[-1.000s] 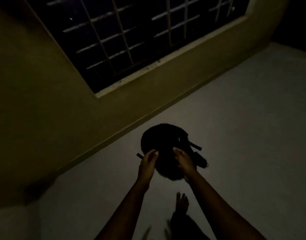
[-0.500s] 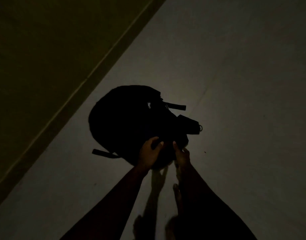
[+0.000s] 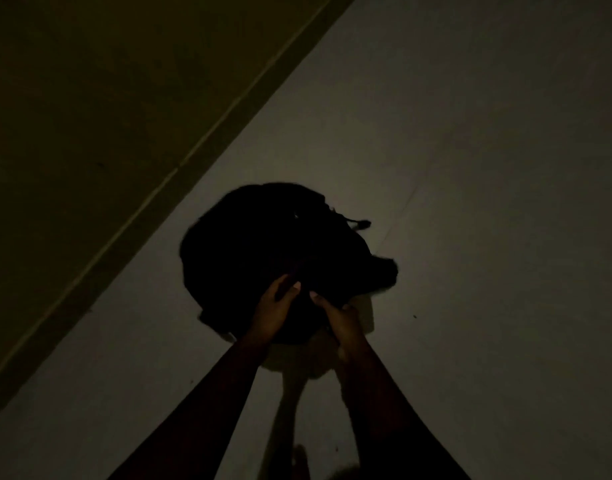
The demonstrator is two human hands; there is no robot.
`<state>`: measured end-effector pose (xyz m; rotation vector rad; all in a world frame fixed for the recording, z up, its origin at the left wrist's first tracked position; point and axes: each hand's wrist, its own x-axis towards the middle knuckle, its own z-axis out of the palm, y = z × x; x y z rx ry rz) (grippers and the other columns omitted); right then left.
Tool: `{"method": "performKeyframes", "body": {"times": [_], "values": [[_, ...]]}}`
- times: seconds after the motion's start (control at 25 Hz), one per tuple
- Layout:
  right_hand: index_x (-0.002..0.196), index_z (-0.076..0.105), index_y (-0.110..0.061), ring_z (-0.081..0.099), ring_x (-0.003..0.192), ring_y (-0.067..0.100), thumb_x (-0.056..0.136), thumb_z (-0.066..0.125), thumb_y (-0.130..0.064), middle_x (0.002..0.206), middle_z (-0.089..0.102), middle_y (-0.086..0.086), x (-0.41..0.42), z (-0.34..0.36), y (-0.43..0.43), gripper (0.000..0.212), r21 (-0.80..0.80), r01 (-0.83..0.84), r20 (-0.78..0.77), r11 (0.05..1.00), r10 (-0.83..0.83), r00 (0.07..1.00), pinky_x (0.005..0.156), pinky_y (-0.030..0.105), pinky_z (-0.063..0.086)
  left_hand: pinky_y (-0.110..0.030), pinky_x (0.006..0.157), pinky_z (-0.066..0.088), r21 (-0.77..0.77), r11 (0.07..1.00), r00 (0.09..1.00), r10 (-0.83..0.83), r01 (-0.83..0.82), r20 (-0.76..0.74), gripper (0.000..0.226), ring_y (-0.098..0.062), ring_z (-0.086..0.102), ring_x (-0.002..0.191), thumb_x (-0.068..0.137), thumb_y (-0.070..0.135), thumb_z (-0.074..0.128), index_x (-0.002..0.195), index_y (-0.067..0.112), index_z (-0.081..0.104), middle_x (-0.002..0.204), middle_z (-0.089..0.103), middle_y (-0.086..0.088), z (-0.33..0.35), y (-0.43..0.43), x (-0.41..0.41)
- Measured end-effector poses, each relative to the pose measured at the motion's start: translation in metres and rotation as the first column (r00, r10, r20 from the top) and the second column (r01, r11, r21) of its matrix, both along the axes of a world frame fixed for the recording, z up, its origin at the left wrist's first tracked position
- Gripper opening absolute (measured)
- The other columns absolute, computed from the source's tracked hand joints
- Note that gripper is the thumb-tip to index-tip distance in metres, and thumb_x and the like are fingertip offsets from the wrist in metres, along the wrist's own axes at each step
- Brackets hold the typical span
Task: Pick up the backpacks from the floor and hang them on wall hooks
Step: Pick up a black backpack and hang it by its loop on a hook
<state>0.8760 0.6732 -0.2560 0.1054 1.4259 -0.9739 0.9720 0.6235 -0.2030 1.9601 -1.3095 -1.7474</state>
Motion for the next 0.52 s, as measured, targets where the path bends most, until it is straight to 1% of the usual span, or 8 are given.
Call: {"method": "performKeyframes", "body": {"times": [0.04,0.08,0.16,0.24,0.28,0.4,0.48,0.52], "values": [[0.143,0.036,-0.014,0.046,0.13,0.025,0.067,0.08,-0.041,0.143,0.045,0.001,0.001,0.044,0.003,0.092,-0.072,-0.045,-0.042,0.996,0.042,0.998,0.113,0.043,0.036,-0.023,0.1,0.029,-0.016,1.0,0.999,0.02,-0.02,-0.028,0.048,-0.024,0.038,0.134,0.094,0.027,0.048,0.14,0.014,0.039,0.147,0.04,-0.007,0.037,-0.001,0.007],[0.142,0.037,-0.013,0.047,0.129,0.023,0.071,0.078,-0.036,0.14,0.046,0.0,0.004,0.098,0.003,0.084,-0.111,-0.093,-0.085,0.99,0.083,0.993,0.113,0.042,0.036,-0.024,0.103,0.03,-0.013,0.999,0.998,0.034,-0.035,-0.045,0.047,-0.024,0.04,0.134,0.094,0.026,0.048,0.139,0.013,0.04,0.146,0.041,-0.007,0.085,-0.001,0.018],[0.134,0.047,-0.01,0.054,0.118,0.021,0.082,0.07,-0.022,0.129,0.053,-0.001,0.011,0.196,0.007,0.058,-0.198,-0.142,-0.115,0.97,0.12,0.986,0.109,0.038,0.041,-0.033,0.107,0.036,0.026,0.999,0.996,0.043,-0.041,-0.079,0.046,-0.027,0.047,0.127,0.094,0.03,0.048,0.137,0.015,0.044,0.141,0.047,-0.009,0.167,0.005,0.038],[0.115,0.06,-0.01,0.062,0.097,0.02,0.085,0.066,-0.018,0.114,0.062,0.004,0.028,0.293,0.021,0.032,-0.22,-0.219,-0.113,0.95,0.198,0.974,0.092,0.031,0.05,-0.037,0.097,0.048,0.074,0.996,0.989,0.066,-0.056,-0.13,0.044,-0.026,0.059,0.112,0.092,0.036,0.051,0.131,0.017,0.052,0.13,0.058,-0.011,0.247,0.023,0.065],[0.109,0.065,-0.009,0.064,0.09,0.019,0.085,0.066,-0.018,0.112,0.066,0.007,0.039,0.332,0.034,0.026,-0.224,-0.266,-0.12,0.938,0.244,0.962,0.085,0.027,0.053,-0.036,0.092,0.051,0.097,0.992,0.985,0.09,-0.076,-0.148,0.043,-0.025,0.061,0.106,0.09,0.037,0.053,0.127,0.015,0.054,0.125,0.062,-0.011,0.282,0.038,0.079],[0.101,0.071,-0.003,0.071,0.086,0.024,0.081,0.07,-0.024,0.104,0.073,0.016,0.071,0.427,0.082,0.029,-0.244,-0.39,-0.16,0.888,0.36,0.919,0.078,0.028,0.058,-0.036,0.093,0.051,0.202,0.973,0.974,0.148,-0.113,-0.169,0.045,-0.021,0.064,0.102,0.084,0.047,0.058,0.118,0.017,0.06,0.111,0.067,-0.006,0.368,0.093,0.115],[0.093,0.073,-0.005,0.072,0.084,0.02,0.081,0.07,-0.028,0.094,0.075,0.008,0.086,0.47,0.118,0.026,-0.234,-0.473,-0.19,0.849,0.437,0.879,0.078,0.027,0.058,-0.032,0.089,0.052,0.269,0.954,0.975,0.175,-0.133,-0.14,0.045,-0.018,0.064,0.097,0.077,0.054,0.064,0.111,0.024,0.062,0.098,0.068,0.001,0.406,0.131,0.131],[0.088,0.072,-0.007,0.071,0.078,0.016,0.082,0.069,-0.025,0.086,0.074,0.004,0.09,0.486,0.135,0.019,-0.246,-0.528,-0.211,0.813,0.487,0.848,0.072,0.021,0.057,-0.031,0.087,0.053,0.296,0.942,0.971,0.202,-0.157,-0.128,0.044,-0.018,0.065,0.096,0.073,0.056,0.066,0.106,0.026,0.064,0.096,0.069,0.0,0.421,0.15,0.137]]}}
